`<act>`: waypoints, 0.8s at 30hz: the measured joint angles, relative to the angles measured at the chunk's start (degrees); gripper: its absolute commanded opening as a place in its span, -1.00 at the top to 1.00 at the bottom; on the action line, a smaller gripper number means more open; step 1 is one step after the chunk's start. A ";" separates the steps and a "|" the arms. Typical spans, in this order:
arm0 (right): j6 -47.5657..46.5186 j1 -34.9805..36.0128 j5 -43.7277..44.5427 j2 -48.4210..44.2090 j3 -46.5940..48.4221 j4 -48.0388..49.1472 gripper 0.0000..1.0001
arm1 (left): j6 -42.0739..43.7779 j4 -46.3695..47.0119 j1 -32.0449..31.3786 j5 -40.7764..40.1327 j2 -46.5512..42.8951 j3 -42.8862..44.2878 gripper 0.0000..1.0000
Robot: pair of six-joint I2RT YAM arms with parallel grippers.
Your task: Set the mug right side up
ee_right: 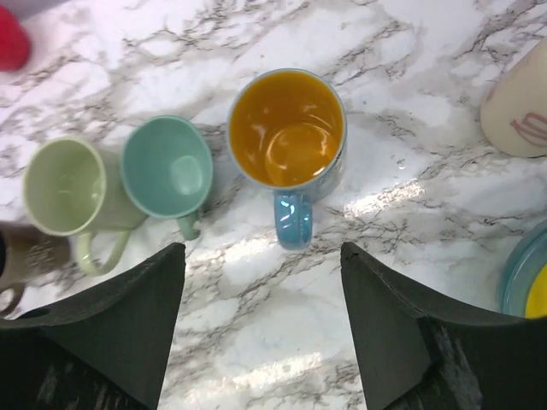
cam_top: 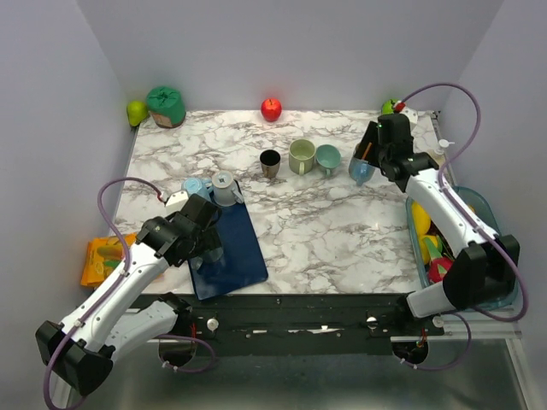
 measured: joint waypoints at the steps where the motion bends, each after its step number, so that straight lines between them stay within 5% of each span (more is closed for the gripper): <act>1: 0.26 0.02 -0.90 -1.53 -0.02 -0.44 -0.61 | 0.11 1.14 0.07 0.81 -0.26 -1.51 -0.98; 10: 3.28 0.02 -8.98 -13.60 -1.53 -2.95 -0.62 | 4.90 13.27 0.68 7.41 0.76 -9.55 -0.98; 24: 7.02 0.02 -14.60 -23.32 -5.68 -5.86 -0.62 | 10.36 18.23 3.06 8.35 9.62 -9.29 -0.97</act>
